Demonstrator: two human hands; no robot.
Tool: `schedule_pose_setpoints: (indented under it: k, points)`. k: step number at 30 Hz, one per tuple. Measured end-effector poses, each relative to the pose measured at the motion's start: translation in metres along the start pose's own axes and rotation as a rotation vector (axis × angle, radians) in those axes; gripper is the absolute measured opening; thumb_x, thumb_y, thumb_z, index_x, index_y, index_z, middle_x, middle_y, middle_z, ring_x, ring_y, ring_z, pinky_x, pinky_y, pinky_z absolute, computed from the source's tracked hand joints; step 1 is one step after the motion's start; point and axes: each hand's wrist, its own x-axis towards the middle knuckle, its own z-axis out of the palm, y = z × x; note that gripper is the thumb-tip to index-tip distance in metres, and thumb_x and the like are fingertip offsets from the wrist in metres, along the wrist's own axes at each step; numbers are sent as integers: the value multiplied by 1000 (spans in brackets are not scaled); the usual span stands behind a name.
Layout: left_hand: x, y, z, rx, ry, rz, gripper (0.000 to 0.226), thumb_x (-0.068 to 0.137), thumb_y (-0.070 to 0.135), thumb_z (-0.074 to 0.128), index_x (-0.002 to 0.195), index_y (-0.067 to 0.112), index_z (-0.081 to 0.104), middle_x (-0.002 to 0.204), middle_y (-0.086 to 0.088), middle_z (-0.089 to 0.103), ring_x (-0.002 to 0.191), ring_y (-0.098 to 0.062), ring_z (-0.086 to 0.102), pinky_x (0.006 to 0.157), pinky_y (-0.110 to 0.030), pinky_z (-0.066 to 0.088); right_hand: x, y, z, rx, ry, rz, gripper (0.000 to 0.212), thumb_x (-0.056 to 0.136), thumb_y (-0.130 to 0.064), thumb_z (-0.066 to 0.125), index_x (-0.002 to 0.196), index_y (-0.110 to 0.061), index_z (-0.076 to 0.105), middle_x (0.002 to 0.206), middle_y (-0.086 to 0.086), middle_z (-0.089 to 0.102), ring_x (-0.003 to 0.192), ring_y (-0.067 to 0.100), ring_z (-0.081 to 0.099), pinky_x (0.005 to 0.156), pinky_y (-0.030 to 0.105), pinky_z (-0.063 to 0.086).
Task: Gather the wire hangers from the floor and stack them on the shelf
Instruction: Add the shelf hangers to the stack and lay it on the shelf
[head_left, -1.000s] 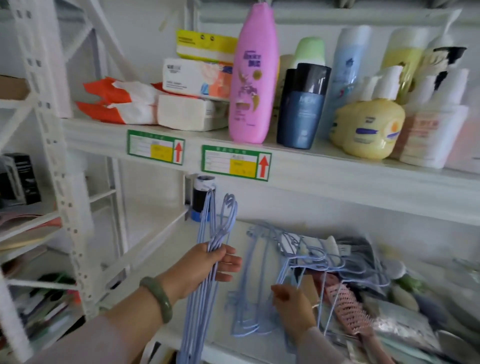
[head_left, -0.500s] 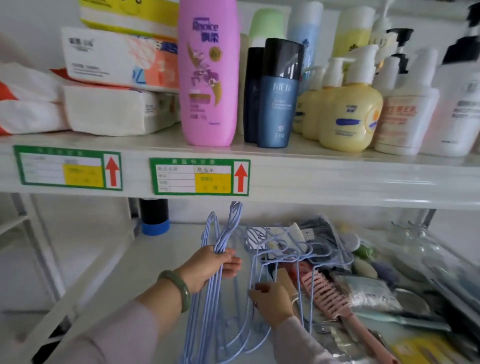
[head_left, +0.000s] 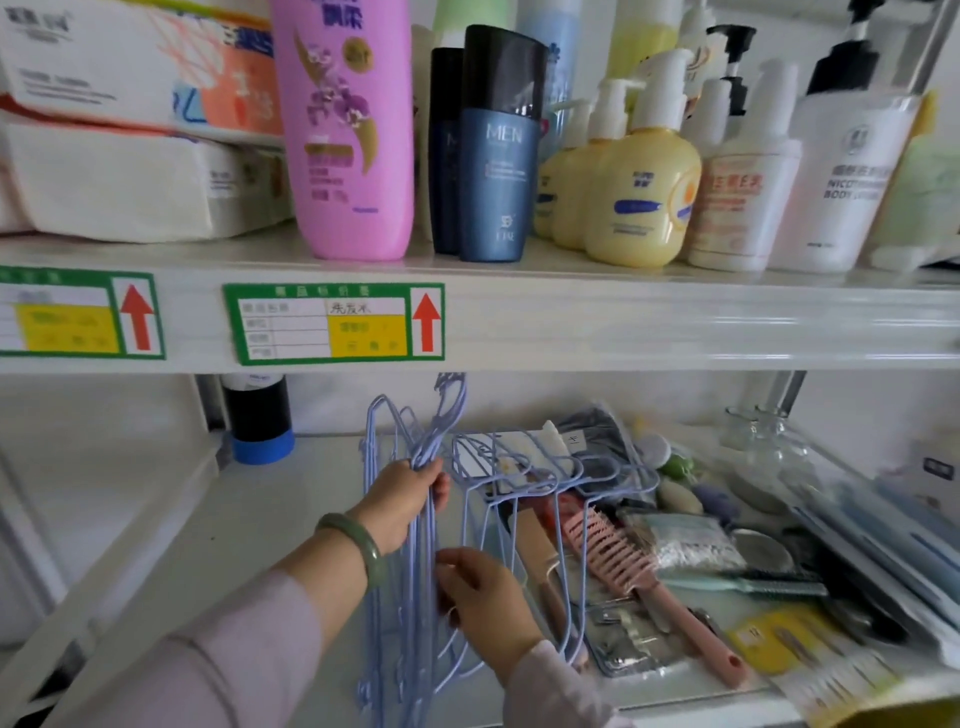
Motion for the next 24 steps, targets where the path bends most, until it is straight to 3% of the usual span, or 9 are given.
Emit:
schedule_pose_setpoints:
  k: [2,4,8,11,14,17,20,22,24]
  points:
    - [2,-1,-6,33,41,28,36,96,13,46,62,9,56,32,3,52,26,-3,44,42,-19,37,3,6,-4,-99,36,50,17,88,-19,52,91,-15,68,70,-2,65,66,12,60,62,23,45]
    - [3,-2,-13,1,56,37,31,96,8,44,69,8,58,31,4,53,25,-3,42,47,-23,37,6,14,-8,-439,62,93,25,85,-29,56,103,-15,66,94,3,70,90,19,63,77,23,46]
    - [2,6,-27,29,127,71,27,96,8,42,74,7,58,58,-3,59,27,-4,44,36,-17,38,11,14,1,-764,4,113,37,82,-39,57,107,-12,64,114,8,68,107,26,61,88,27,49]
    - [4,11,-38,26,140,76,17,96,9,43,92,2,58,69,-6,64,45,-15,47,47,-25,40,15,10,7,-855,20,159,35,82,-32,54,110,-12,62,120,8,65,113,26,60,90,30,49]
    - [1,13,-44,41,115,67,16,95,7,43,88,5,58,71,-6,65,52,-16,49,50,-25,41,15,3,6,-755,85,174,31,81,-30,49,103,-12,61,116,10,67,111,28,60,88,30,49]
    - [-1,12,-45,33,112,44,19,94,5,45,81,10,57,71,-6,65,57,-14,54,49,-21,44,10,-4,6,-610,110,54,16,83,-28,45,71,-18,46,89,11,66,93,33,62,77,32,49]
    - [0,7,-42,-4,114,28,19,95,3,44,81,6,56,71,-9,63,60,-18,54,56,-25,45,-2,-10,8,-560,81,-103,33,85,-31,41,57,-20,27,61,6,48,70,31,50,63,37,42]
    - [0,5,-36,-81,74,2,21,95,5,45,76,5,54,72,-11,59,61,-21,54,57,-29,47,-10,-12,10,-604,38,-235,28,83,-37,32,62,-18,28,65,13,52,74,36,54,59,35,31]
    - [-1,4,-32,-117,55,-31,18,96,9,46,82,2,55,73,-11,63,61,-21,60,52,-30,54,-16,-12,11,-648,17,-338,26,81,-40,27,71,-17,33,84,22,63,83,39,57,60,31,25]
